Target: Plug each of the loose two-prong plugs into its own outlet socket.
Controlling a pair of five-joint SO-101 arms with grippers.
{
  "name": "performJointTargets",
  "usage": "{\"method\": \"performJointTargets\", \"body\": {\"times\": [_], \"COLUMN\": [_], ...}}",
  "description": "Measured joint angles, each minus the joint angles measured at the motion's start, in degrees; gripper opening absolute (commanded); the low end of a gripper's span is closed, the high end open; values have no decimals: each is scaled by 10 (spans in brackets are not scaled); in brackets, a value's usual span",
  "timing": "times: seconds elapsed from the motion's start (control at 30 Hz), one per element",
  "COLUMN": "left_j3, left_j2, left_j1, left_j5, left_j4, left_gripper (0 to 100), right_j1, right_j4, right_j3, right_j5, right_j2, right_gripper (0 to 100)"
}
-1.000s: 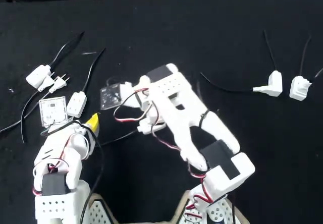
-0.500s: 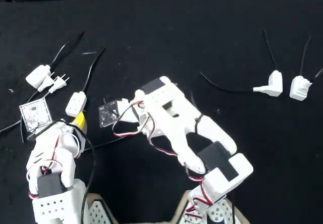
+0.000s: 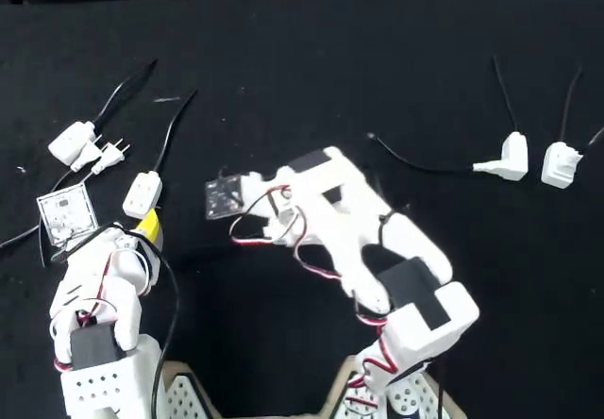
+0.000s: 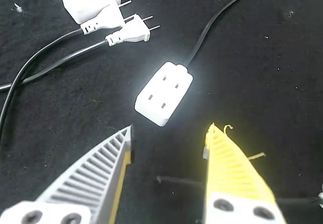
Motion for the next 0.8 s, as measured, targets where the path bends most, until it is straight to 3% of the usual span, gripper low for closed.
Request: {"method": "performJointTargets", "body": {"times": [0.1, 0.2, 0.4, 0.57, 0.8], "left_j3": [0, 0, 0, 1, 8], "left_j2": [0, 0, 0, 0, 0], "left_j1": [0, 0, -5, -4, -4], "left_j5": [0, 0, 0, 0, 0], "left_j4": [0, 0, -4, -37, -47], "left_gripper": [234, 234, 234, 234, 234], "right_j1": [47, 116, 316, 414, 460], "right_j4": [55, 96, 102, 93, 82], "right_j3": [1, -17, -52, -60, -210], "right_j5": [-15, -76, -200, -256, -369], "right_j2": [-42, -114, -211, -172, -2], "right_gripper": [11, 11, 11, 11, 11]}}
